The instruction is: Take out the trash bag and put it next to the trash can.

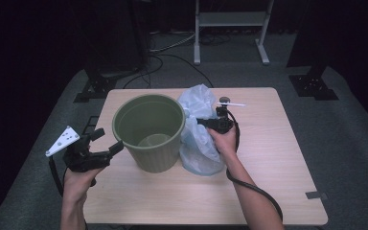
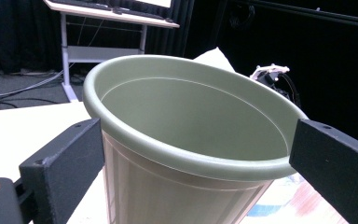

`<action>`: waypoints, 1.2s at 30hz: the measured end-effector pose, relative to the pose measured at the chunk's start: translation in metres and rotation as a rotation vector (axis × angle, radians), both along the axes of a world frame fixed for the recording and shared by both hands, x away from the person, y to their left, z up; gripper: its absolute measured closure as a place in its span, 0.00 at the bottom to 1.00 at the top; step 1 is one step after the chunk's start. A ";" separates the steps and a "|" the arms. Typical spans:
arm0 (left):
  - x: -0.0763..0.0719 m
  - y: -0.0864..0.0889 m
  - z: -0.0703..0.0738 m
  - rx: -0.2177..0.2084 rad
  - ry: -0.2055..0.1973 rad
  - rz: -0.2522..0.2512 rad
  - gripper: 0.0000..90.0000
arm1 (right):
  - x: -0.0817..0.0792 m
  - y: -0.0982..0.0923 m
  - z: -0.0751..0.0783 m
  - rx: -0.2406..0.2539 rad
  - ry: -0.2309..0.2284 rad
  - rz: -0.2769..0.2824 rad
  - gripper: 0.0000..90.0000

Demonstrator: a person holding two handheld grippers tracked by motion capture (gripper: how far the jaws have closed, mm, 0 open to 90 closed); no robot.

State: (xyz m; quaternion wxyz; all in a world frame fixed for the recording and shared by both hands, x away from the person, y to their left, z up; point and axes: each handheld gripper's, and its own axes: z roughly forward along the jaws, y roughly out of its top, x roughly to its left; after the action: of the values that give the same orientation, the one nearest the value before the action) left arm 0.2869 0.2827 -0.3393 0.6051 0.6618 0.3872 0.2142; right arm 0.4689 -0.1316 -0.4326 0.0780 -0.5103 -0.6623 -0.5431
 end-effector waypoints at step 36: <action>0.001 0.000 -0.001 -0.001 0.003 0.005 0.02 | -0.016 -0.054 0.041 0.100 -0.166 0.017 0.41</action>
State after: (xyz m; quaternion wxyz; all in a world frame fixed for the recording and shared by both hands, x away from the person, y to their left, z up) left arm 0.2877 0.2823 -0.3402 0.6044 0.6609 0.3898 0.2142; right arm 0.4527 -0.1859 -0.3919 0.0528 -0.4534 -0.6426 -0.6154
